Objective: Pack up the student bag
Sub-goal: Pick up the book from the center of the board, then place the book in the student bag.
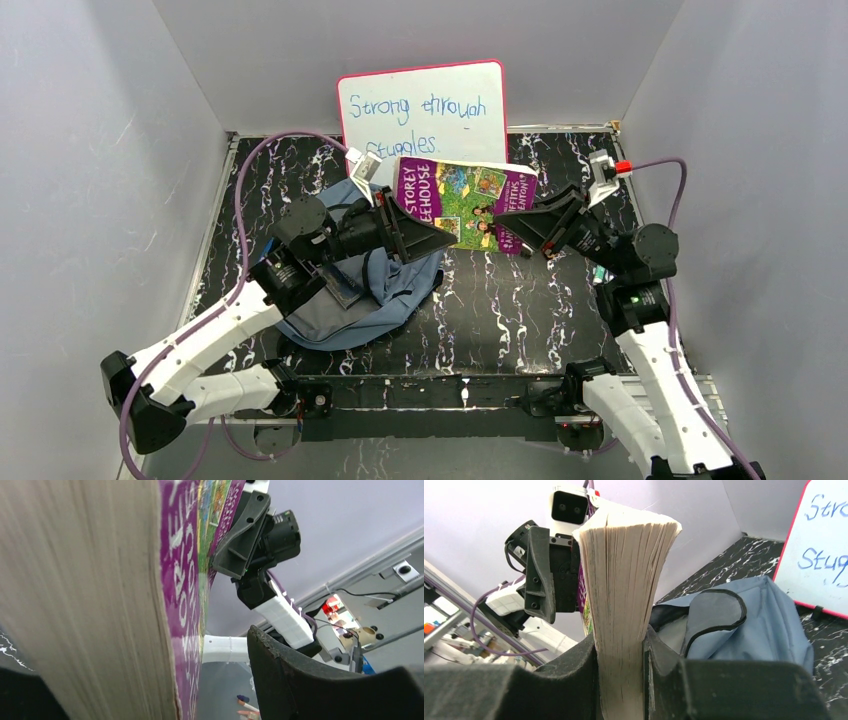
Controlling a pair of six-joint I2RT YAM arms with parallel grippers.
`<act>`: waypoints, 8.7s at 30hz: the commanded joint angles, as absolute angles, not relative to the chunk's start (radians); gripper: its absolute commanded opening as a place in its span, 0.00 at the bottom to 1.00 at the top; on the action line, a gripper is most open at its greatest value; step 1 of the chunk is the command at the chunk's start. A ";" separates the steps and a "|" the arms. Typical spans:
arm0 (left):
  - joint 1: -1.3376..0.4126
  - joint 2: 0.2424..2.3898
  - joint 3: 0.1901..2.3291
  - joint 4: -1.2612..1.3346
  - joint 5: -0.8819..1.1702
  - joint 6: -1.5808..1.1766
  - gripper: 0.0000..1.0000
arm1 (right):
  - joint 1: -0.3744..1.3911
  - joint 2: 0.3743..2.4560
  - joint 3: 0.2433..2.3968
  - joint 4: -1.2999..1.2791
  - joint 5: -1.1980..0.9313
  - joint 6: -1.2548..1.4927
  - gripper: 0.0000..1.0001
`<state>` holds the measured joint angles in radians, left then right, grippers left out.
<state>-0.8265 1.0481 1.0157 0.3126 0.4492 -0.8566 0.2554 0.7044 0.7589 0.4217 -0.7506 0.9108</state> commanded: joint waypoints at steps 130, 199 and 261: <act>-0.831 0.384 1.036 -1.218 -0.600 -1.230 0.00 | 1.266 2.149 1.863 -0.210 0.662 -0.282 0.25; -0.388 0.663 0.357 0.088 -0.021 -1.150 0.00 | 1.091 1.873 1.750 -0.293 0.264 0.063 0.00; -0.266 0.764 0.578 -0.441 -0.070 -0.849 0.72 | 1.086 1.917 1.727 -0.320 0.192 0.121 0.06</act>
